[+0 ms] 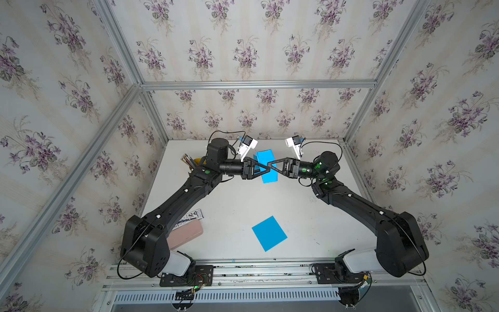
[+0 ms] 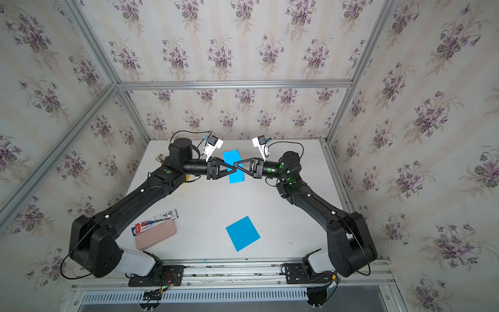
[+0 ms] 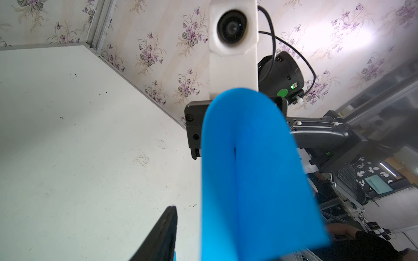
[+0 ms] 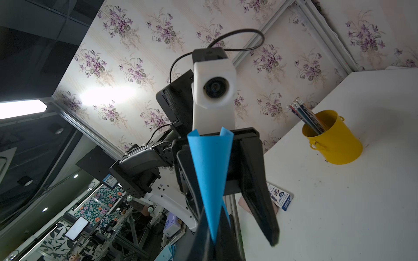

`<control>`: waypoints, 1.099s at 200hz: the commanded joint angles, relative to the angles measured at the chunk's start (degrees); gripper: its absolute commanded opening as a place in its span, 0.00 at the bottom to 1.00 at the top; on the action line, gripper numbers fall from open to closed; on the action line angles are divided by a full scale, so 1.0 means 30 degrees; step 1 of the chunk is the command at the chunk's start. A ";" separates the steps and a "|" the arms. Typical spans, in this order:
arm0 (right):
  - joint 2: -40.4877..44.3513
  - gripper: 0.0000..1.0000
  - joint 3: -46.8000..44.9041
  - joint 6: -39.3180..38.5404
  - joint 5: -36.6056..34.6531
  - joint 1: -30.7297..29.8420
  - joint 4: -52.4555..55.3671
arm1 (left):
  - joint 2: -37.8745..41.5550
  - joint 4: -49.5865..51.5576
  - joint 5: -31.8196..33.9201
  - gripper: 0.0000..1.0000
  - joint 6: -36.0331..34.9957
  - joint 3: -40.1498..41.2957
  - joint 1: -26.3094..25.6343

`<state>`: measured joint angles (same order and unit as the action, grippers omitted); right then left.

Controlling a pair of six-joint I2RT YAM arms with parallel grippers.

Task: Fold the square paper along the opposite sides
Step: Fold the paper.

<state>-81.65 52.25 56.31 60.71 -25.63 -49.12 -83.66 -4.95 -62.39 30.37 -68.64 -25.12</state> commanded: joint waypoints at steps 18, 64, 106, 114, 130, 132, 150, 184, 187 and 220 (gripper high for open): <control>-0.0045 0.02 -0.0015 -0.0606 0.0375 -0.0071 0.0124 | 0.0275 -0.3707 -0.0286 0.48 0.1358 0.0318 0.0157; -0.0226 0.02 0.0132 -0.0653 0.0318 -0.0071 0.0232 | 0.0321 -0.6701 -0.0808 0.49 0.2991 0.1369 0.0636; -0.0225 0.02 0.0264 -0.0695 0.0104 0.0041 0.0452 | 0.0349 -0.6704 -0.0799 0.31 0.3062 0.1660 0.0670; -0.0243 0.02 0.0279 -0.0699 0.0040 0.0071 0.0465 | 0.0378 -0.6556 -0.0738 0.31 0.3005 0.1713 0.0670; -0.0294 0.02 0.0366 -0.0695 -0.0076 0.0130 0.0546 | 0.0396 -0.6347 -0.0760 0.37 0.2987 0.1808 0.0670; -0.0316 0.02 0.0367 -0.0695 -0.0093 0.0155 0.0535 | 0.0418 -0.6340 -0.0779 0.38 0.3013 0.1829 0.0670; -0.0309 0.02 0.0393 -0.0667 -0.0224 0.0217 0.0508 | 0.0427 -0.6764 -0.0923 0.45 0.3322 0.2097 0.0670; -0.0353 0.02 0.0425 -0.0648 -0.0271 0.0250 0.0437 | 0.0304 -0.7862 -0.1246 0.34 0.4021 0.2488 0.0643; -0.0346 0.02 0.0425 -0.0645 -0.0257 0.0262 0.0455 | 0.0272 -0.7965 -0.1262 0.33 0.4085 0.2515 0.0641; -0.0294 0.02 0.0425 -0.0637 -0.0429 0.0310 0.0464 | 0.0127 -0.8330 -0.1423 0.17 0.4435 0.2549 0.0606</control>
<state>-82.56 53.10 54.87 60.12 -24.73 -46.50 -83.00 -26.44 -65.30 42.46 -60.88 -23.24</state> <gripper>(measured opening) 0.069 0.266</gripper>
